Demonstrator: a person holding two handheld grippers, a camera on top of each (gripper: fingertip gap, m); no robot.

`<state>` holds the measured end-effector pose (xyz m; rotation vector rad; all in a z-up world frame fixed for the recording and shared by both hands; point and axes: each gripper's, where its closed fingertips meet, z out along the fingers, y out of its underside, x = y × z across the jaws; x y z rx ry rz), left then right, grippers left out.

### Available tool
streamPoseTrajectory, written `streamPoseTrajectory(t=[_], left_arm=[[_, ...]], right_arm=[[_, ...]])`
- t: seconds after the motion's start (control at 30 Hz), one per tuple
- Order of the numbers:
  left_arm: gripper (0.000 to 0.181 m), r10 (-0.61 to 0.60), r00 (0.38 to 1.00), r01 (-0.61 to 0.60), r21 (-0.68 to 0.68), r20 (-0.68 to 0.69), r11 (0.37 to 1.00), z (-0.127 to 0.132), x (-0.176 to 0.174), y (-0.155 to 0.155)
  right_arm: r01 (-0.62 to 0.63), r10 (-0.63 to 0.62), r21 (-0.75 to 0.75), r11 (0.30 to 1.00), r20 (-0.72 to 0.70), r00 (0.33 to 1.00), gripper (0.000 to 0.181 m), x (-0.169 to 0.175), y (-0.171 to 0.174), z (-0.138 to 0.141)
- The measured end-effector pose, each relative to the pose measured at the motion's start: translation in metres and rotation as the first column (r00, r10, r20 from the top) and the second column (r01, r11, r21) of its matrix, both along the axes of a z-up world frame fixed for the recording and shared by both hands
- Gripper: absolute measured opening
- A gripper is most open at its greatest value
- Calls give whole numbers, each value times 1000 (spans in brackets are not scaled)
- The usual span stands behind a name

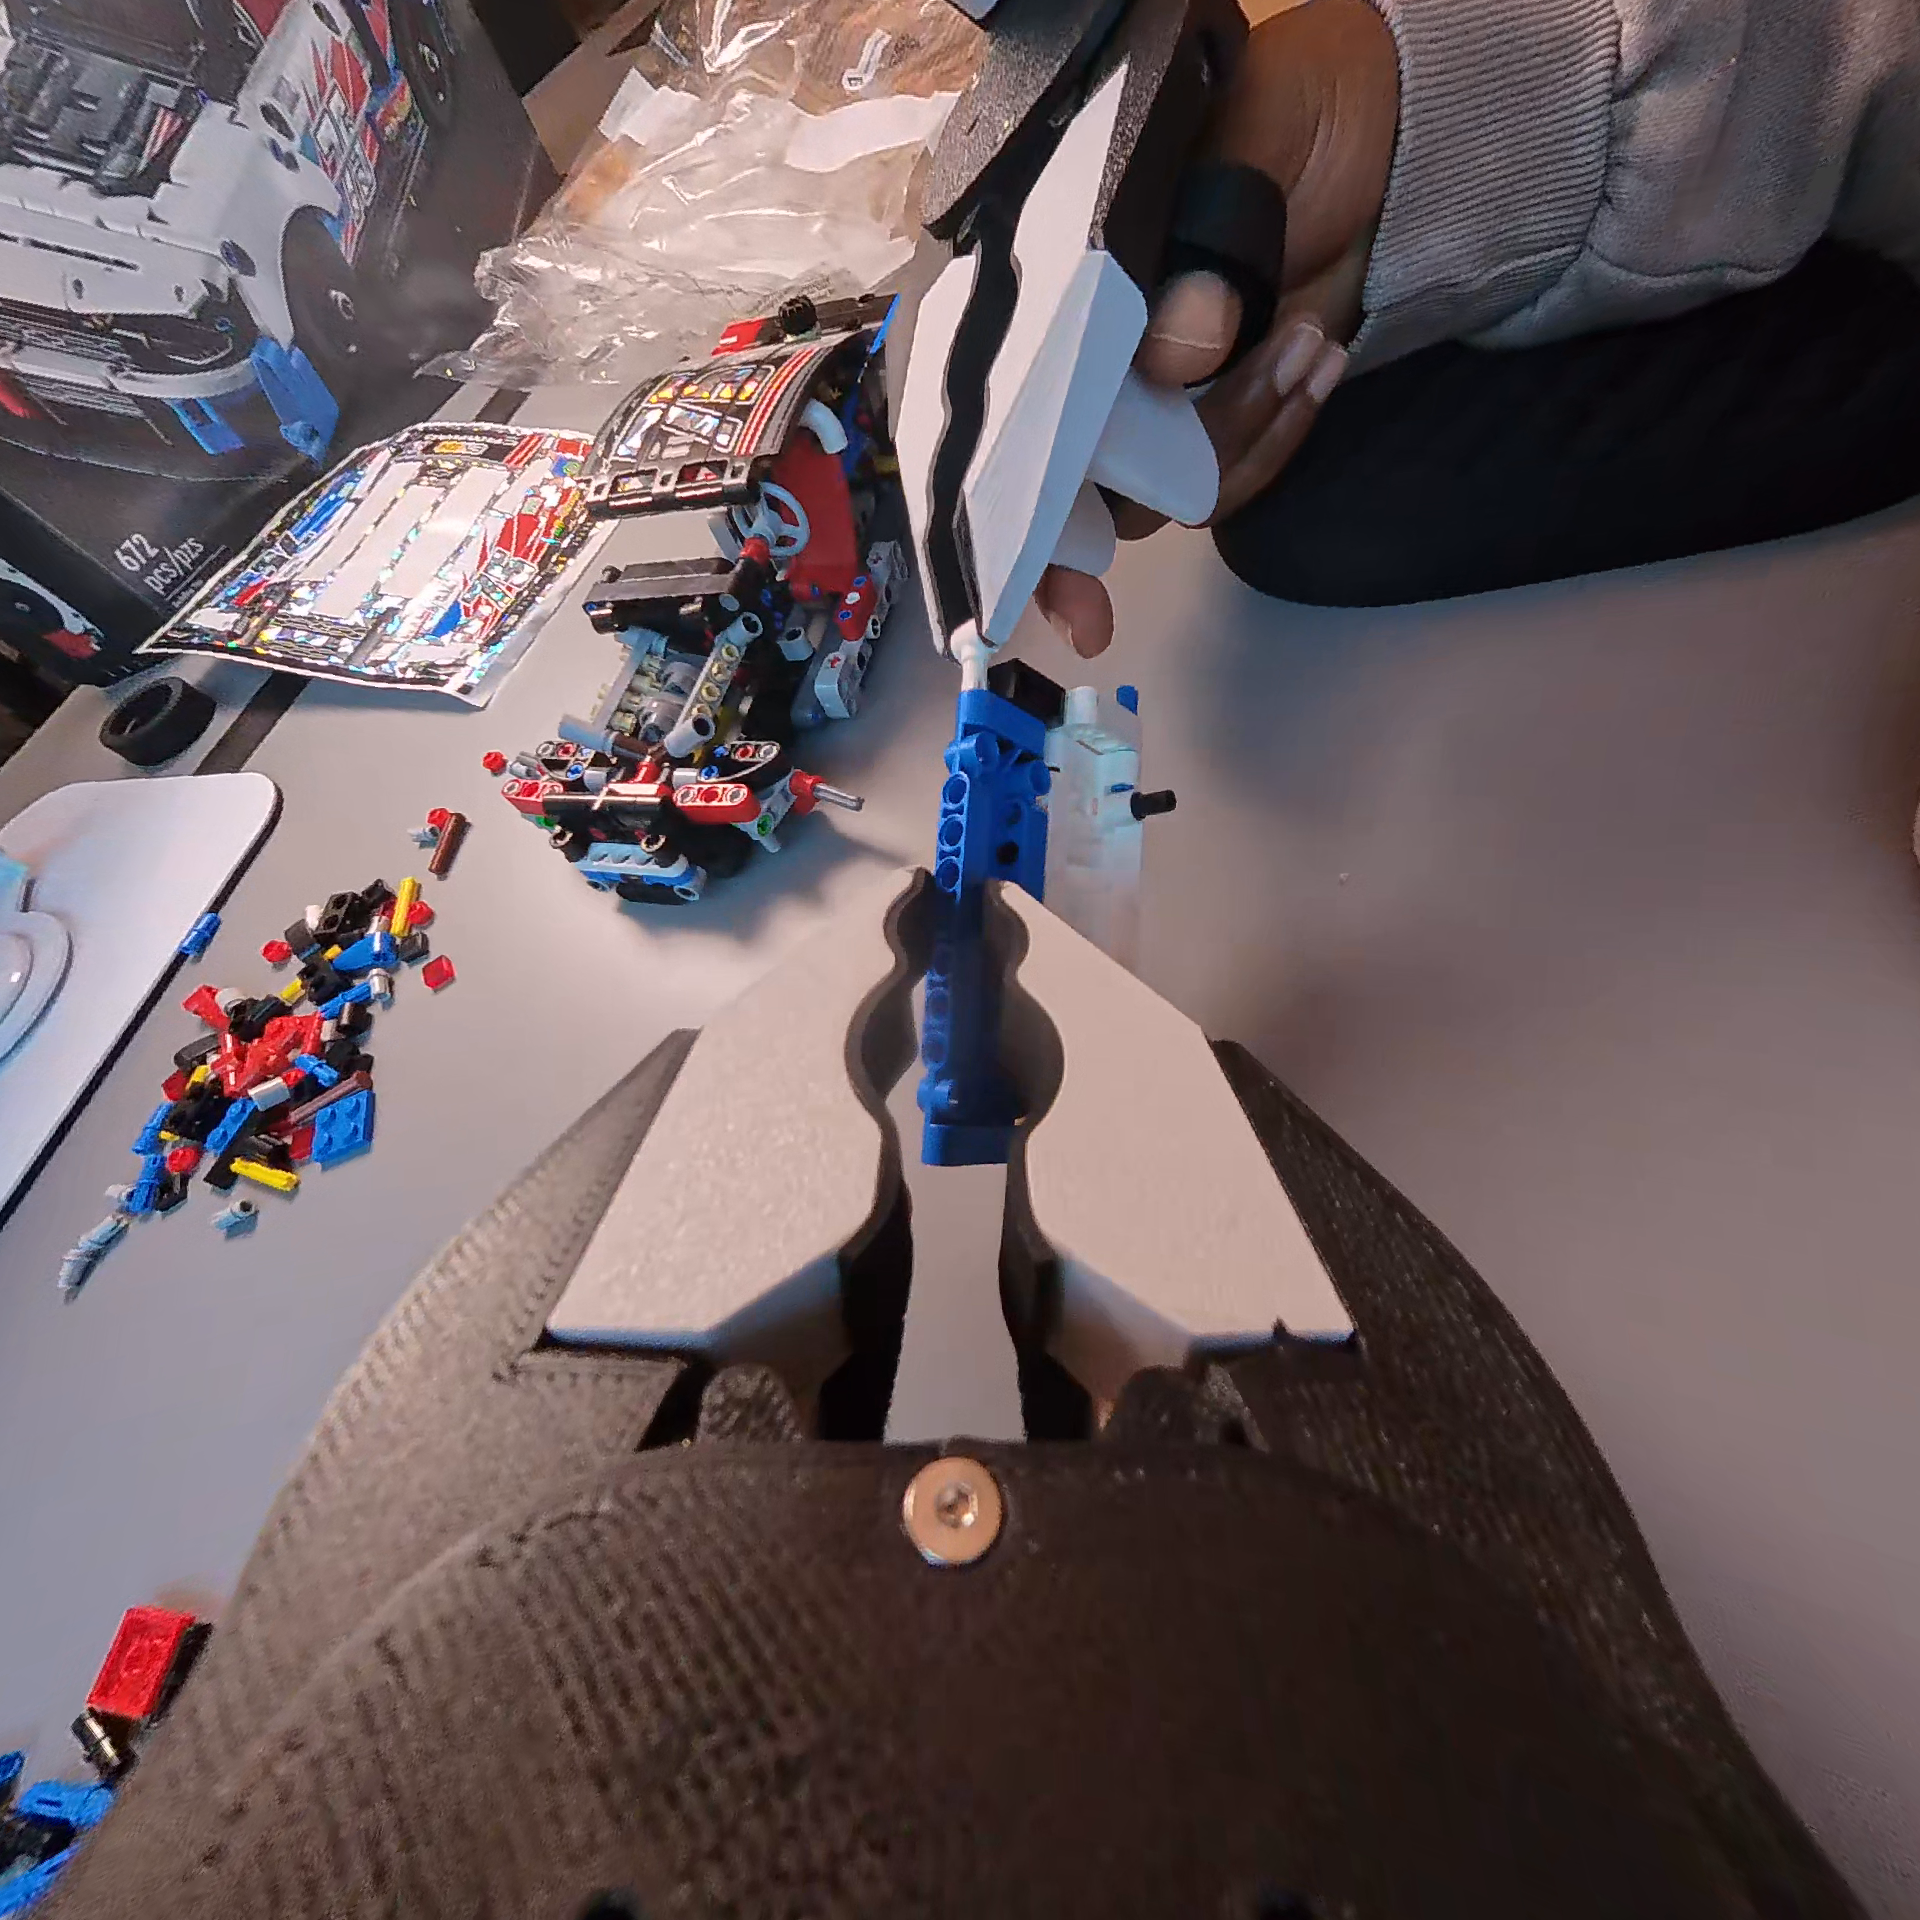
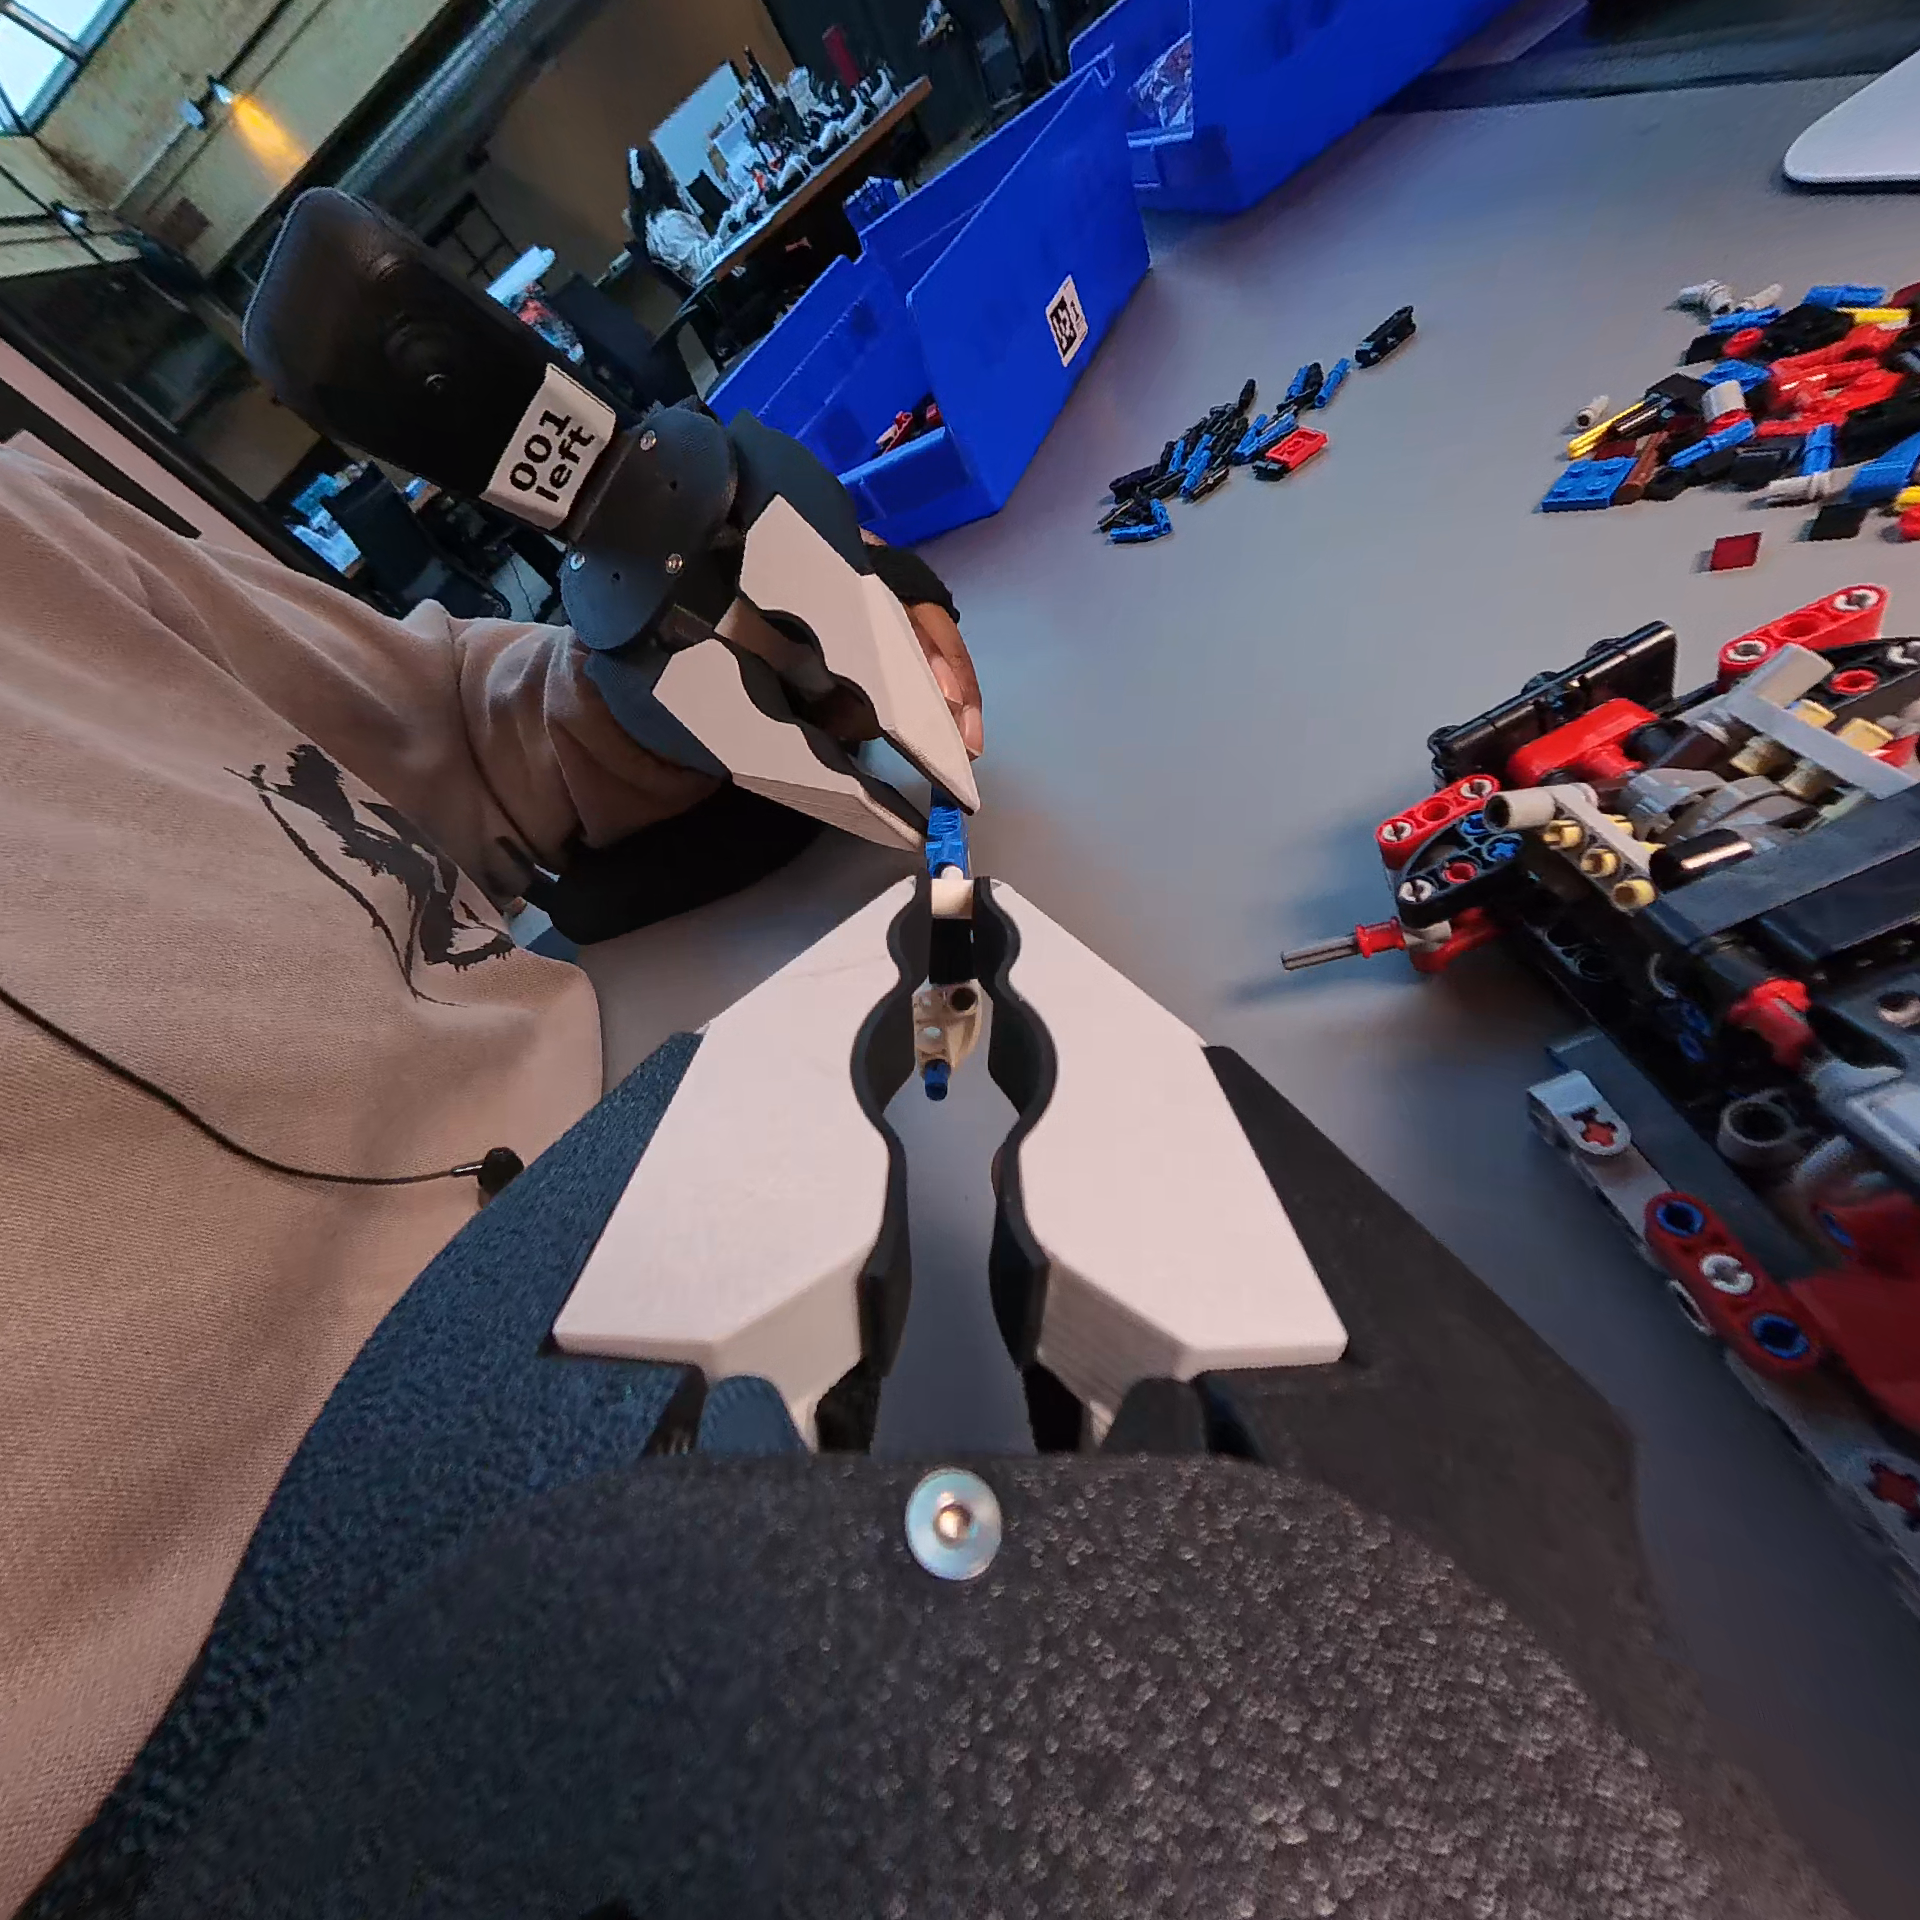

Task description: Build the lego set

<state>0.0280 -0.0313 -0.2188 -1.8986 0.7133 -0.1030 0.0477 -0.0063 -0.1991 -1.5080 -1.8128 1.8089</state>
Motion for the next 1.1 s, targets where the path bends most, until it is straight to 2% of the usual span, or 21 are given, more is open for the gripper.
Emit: streamPoseTrajectory(t=[0.73,0.83,0.97,1.1], left_arm=[[6,40,999,-40,-25,-4,999,-5,1,2],[5,84,994,-82,-36,71,996,-3,-2,4],[6,108,965,-100,-46,240,994,6,-5,8],[5,113,931,-89,-85,347,992,5,-4,8]], right_arm=[[18,-19,56,998,13,1000,5,-1,-1,-4],[45,-45,36,998,11,999,5,-3,1,-3],[99,-102,-119,988,-16,995,5,-8,4,11],[119,-122,-84,989,-30,992,5,-9,6,10]])
